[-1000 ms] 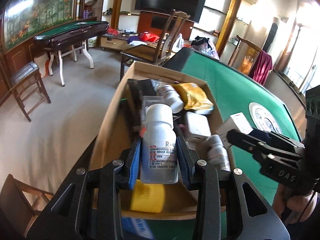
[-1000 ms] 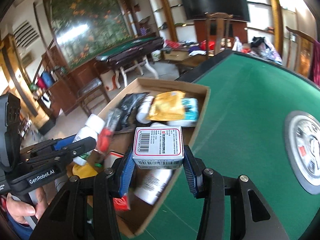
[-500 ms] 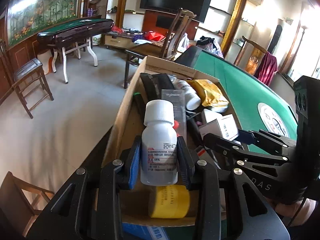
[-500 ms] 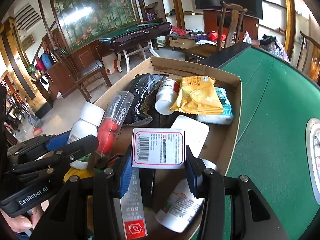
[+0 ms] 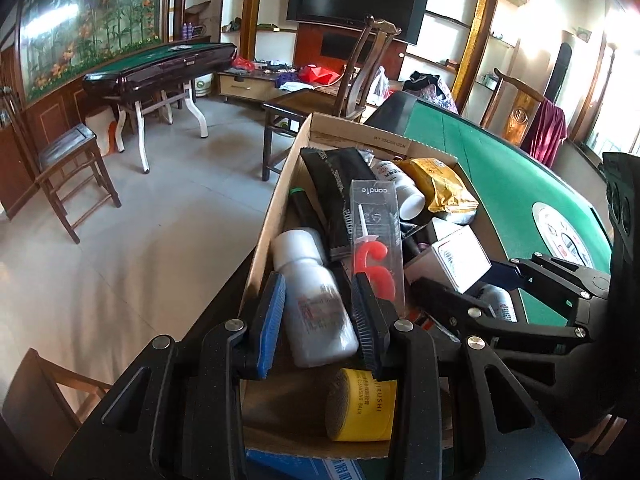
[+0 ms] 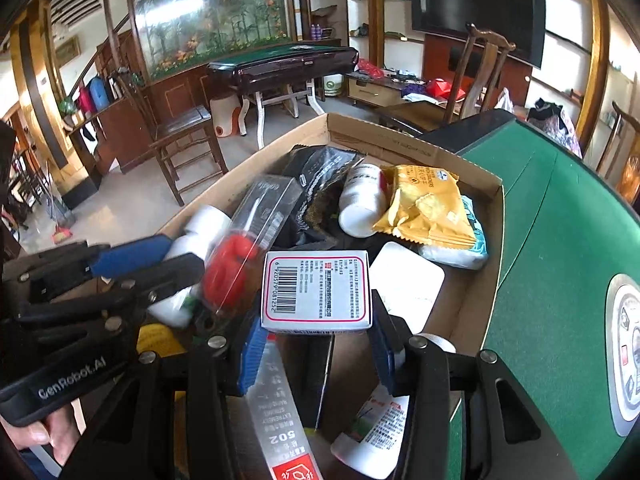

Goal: Organize objects

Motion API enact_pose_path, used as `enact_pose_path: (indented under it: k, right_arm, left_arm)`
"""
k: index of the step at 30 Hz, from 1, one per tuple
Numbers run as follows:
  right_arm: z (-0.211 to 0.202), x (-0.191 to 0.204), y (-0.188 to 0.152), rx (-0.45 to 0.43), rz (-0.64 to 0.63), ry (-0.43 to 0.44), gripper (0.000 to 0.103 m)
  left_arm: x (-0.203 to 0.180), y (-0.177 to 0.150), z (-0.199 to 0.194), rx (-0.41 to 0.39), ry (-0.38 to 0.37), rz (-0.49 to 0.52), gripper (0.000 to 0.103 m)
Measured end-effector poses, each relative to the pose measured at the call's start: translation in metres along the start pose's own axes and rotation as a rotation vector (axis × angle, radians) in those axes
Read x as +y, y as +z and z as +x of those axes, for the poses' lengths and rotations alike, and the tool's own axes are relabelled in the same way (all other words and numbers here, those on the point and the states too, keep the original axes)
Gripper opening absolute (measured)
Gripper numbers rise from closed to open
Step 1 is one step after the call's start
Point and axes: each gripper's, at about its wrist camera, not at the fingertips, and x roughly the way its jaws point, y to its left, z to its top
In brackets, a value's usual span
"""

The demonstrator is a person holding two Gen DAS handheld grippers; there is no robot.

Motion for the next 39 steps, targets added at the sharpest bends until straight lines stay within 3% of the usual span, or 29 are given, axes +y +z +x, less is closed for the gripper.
enact_pose_path:
  k: [10,14,20,24,26,30,34,35,39]
  right_arm:
    - [-0.006,-0.011,-0.011,0.033,0.034,0.007,0.047]
    - [-0.020,-0.015,-0.016,0.011,0.046,0.023,0.048]
    - [-0.047,-0.018,-0.022,-0.061,0.042,-0.011,0.059]
    - [-0.064,-0.025,-0.027,-0.117,0.070,-0.037,0.070]
    - [-0.071,-0.030,-0.028,-0.141,0.087,-0.046,0.076]
    - [-0.079,-0.041,-0.033,-0.167,0.125,-0.066,0.077]
    - [-0.086,-0.050,-0.041,-0.196,0.168,-0.082,0.078]
    - [-0.086,-0.052,-0.043,-0.199,0.178,-0.093,0.078]
    - [-0.090,-0.056,-0.050,-0.214,0.200,-0.096,0.078]
  left_arm:
    - [-0.018,-0.005,-0.004,-0.032,0.034,0.065,0.034]
    - [-0.025,-0.004,-0.006,-0.043,0.051,0.087,0.035]
    - [-0.041,-0.005,-0.013,-0.074,0.075,0.125,0.036]
    - [-0.049,-0.005,-0.023,-0.119,0.098,0.133,0.056]
    - [-0.052,-0.005,-0.027,-0.141,0.111,0.139,0.060]
    - [-0.059,-0.007,-0.035,-0.182,0.145,0.152,0.068]
    - [-0.069,-0.010,-0.043,-0.249,0.267,0.158,0.070]
    - [-0.070,-0.011,-0.043,-0.253,0.287,0.157,0.078]
    - [-0.063,-0.014,-0.045,-0.226,0.248,0.114,0.080]
